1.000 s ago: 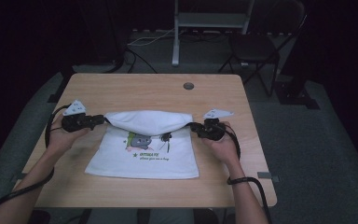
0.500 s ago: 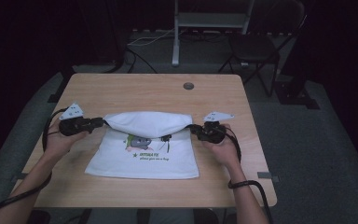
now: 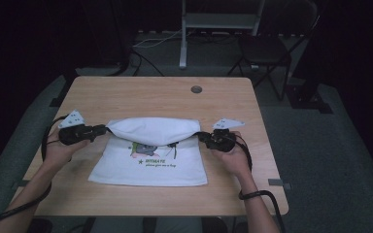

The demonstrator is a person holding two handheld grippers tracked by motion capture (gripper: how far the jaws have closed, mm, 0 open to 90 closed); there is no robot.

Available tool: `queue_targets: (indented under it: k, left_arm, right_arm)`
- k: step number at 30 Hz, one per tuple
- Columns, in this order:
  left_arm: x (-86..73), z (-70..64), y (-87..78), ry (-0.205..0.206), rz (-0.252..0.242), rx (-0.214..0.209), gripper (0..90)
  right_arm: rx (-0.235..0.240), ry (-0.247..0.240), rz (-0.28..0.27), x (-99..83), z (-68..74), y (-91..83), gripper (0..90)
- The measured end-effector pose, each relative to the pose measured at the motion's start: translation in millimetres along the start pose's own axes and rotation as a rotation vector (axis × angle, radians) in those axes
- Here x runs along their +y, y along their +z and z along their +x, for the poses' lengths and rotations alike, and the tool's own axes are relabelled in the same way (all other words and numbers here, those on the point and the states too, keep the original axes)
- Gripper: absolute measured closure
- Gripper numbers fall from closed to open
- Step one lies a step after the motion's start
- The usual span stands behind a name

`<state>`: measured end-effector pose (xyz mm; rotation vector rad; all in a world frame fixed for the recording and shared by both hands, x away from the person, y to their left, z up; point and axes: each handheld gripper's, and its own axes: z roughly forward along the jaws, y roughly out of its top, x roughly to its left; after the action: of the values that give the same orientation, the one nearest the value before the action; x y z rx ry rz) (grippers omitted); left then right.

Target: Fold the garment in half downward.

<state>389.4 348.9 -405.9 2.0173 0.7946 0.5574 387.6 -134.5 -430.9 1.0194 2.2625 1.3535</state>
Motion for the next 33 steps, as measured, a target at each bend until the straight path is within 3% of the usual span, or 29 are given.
queue_targets:
  k: [5, 13, 33]
  left_arm:
    - [-2.3, -2.8, -2.5, 0.010, 0.003, 0.001, 80.4]
    - [-3.3, -12.6, -6.7, 0.072, 0.020, 0.018, 80.4]
    - [-11.1, -20.6, -19.1, 0.087, 0.006, 0.013, 80.3]
  right_arm:
    - [0.003, -0.005, -0.001, 0.0, 2.0, -1.8, 79.1]
    - [0.008, -0.019, -0.003, -1.8, 6.5, -6.8, 79.1]
    - [0.015, -0.041, -0.012, -4.6, 14.7, -16.7, 79.1]
